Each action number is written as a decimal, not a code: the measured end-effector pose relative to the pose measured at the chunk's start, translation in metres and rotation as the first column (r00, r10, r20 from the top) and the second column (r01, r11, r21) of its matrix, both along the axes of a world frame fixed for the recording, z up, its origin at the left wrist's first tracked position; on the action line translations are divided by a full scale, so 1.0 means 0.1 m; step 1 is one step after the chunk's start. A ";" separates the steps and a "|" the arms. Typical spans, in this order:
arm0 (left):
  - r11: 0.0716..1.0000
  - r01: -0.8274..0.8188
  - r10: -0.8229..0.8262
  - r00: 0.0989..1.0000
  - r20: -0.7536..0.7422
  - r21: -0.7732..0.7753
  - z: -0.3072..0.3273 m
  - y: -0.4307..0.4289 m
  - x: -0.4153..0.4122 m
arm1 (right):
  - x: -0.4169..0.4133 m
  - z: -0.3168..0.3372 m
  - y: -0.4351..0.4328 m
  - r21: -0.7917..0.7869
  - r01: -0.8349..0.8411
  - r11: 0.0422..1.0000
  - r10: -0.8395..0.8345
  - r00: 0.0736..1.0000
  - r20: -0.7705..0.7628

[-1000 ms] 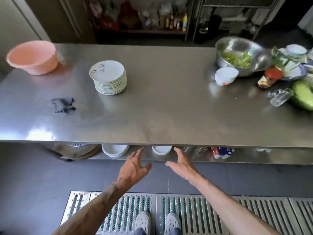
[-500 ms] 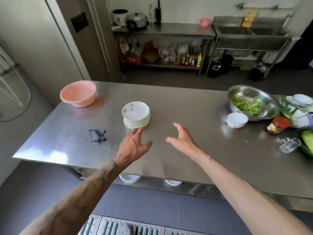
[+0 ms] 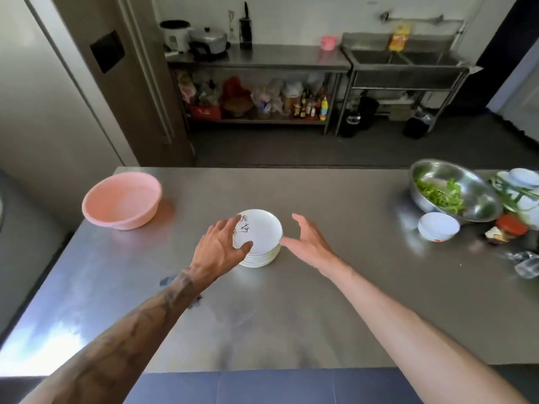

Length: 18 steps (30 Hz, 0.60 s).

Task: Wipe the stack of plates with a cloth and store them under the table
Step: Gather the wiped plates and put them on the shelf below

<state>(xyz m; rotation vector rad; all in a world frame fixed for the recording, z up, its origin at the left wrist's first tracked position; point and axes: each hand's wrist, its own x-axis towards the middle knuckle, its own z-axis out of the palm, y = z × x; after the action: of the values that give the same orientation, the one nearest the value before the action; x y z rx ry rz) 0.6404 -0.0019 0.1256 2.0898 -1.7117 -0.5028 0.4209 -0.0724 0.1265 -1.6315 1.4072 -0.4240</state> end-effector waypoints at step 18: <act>0.938 -0.071 0.152 0.964 -0.218 0.340 -1.46 -1.33 0.75 | 0.70 -1.53 -1.56 0.277 0.052 0.959 -0.030 0.996 -0.081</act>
<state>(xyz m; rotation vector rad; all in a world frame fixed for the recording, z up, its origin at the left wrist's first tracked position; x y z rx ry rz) 0.7153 -0.1350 -0.0200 2.2236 -1.4369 -1.0234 0.4905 -0.2289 -0.0262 -1.4029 1.4866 -0.1772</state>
